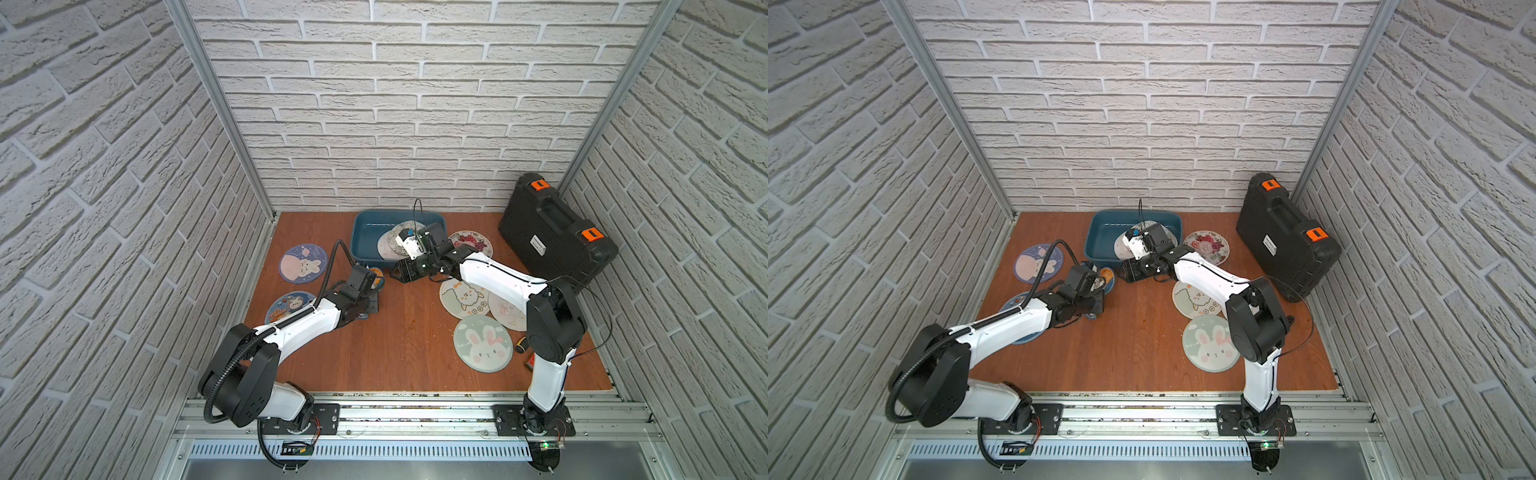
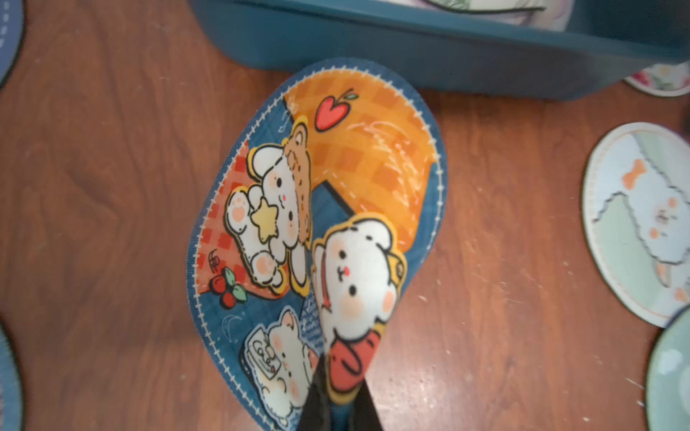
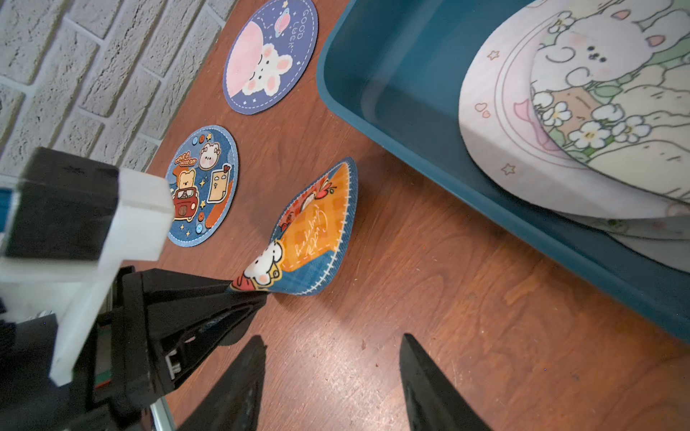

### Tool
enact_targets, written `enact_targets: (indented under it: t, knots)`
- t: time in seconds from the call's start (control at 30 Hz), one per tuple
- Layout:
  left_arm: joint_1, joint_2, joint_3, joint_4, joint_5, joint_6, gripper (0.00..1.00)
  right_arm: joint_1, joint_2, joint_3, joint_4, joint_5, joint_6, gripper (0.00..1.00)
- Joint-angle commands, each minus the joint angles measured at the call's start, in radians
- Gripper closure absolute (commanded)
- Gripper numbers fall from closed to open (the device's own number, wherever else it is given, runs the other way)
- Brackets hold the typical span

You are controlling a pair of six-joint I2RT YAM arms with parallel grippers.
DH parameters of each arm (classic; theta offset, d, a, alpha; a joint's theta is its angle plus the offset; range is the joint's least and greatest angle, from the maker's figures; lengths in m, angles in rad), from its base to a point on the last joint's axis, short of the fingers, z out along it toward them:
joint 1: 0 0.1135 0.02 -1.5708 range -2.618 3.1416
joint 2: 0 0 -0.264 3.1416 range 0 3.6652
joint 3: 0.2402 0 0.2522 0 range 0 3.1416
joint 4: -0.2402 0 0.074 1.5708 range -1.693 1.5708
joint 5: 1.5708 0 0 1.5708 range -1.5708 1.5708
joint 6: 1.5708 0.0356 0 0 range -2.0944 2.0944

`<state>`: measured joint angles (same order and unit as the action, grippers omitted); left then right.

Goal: Put the coasters into the storage box
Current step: Pick up the coaster from the center of the board, then place the coaster in the storage box.

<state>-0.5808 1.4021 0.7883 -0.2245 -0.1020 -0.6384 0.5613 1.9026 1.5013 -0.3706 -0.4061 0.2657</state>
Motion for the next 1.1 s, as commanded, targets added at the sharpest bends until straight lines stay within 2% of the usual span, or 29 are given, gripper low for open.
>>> enact_targets:
  t: [0.0, 0.2, 0.53, 0.7, 0.83, 1.07]
  knots:
    - [-0.011, -0.033, -0.02, 0.096, 0.057, 0.013, 1.0, 0.006, 0.002, -0.01, 0.059, -0.055, 0.02, 0.4]
    - [-0.017, -0.039, -0.035, 0.159, 0.101, -0.005, 1.0, 0.006, 0.039, -0.016, 0.101, -0.127, 0.069, 0.39]
    - [-0.022, -0.061, -0.058, 0.207, 0.127, -0.025, 1.0, 0.012, 0.068, -0.018, 0.105, -0.103, 0.091, 0.4]
    - [-0.023, -0.062, -0.067, 0.238, 0.147, -0.032, 1.0, 0.016, 0.099, -0.011, 0.124, -0.129, 0.105, 0.41]
    - [-0.023, -0.052, -0.069, 0.247, 0.151, -0.044, 1.0, 0.029, 0.102, 0.002, 0.135, -0.128, 0.102, 0.5]
    - [-0.024, -0.054, -0.08, 0.252, 0.144, -0.051, 1.0, 0.034, 0.104, 0.028, 0.138, -0.135, 0.106, 0.85]
